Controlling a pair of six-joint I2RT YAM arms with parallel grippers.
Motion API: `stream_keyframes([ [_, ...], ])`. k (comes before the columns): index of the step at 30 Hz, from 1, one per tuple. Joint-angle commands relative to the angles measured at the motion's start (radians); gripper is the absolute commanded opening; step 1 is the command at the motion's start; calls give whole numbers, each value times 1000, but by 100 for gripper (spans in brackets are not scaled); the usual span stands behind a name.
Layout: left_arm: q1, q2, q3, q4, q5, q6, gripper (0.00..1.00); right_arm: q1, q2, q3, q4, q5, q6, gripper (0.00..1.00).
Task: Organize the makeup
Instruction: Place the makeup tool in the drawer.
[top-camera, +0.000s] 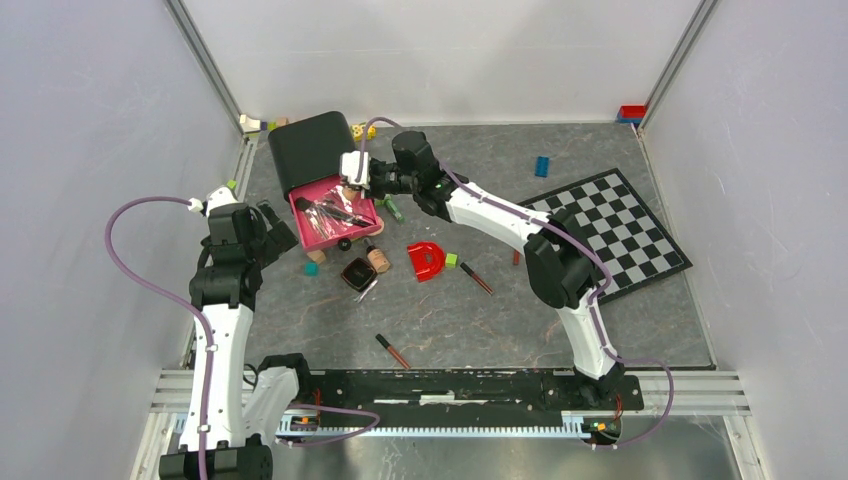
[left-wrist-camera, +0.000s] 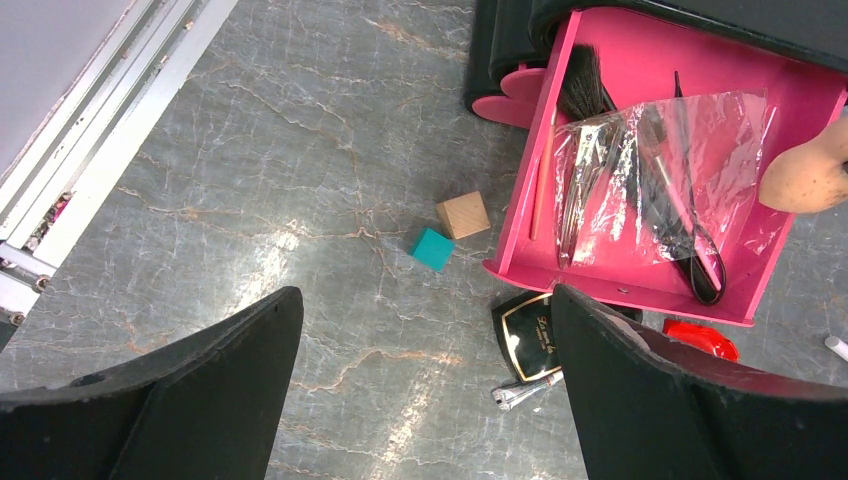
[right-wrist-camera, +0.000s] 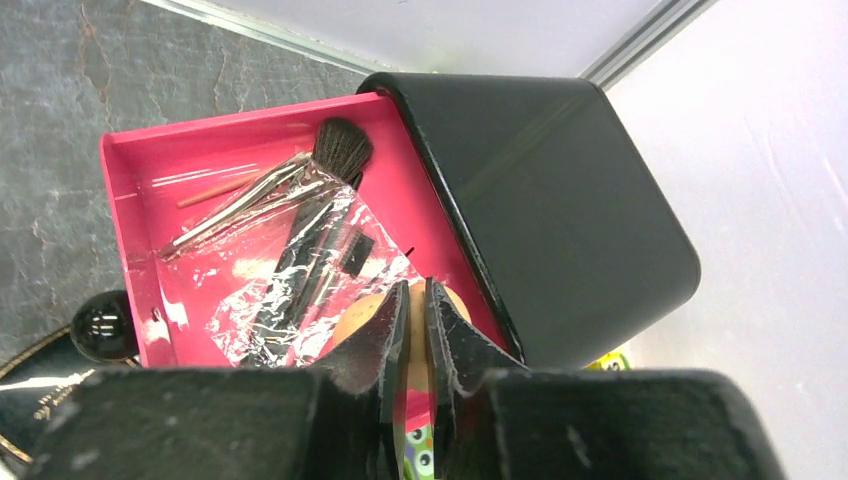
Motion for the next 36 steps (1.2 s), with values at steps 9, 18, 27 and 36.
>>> stream_keyframes([
  [9, 1, -6, 2, 21, -6, 16, 100, -16, 91, 150, -134, -71, -238, 16],
  [18, 1, -8, 1, 23, -4, 16, 100, -24, 92, 123, -135, -45, -255, 26],
  [27, 1, -6, 1, 23, -4, 16, 100, -24, 82, 106, -63, -44, -204, 49],
  [36, 1, -8, 1, 23, -7, 16, 100, -24, 11, 28, 46, -68, -137, 57],
])
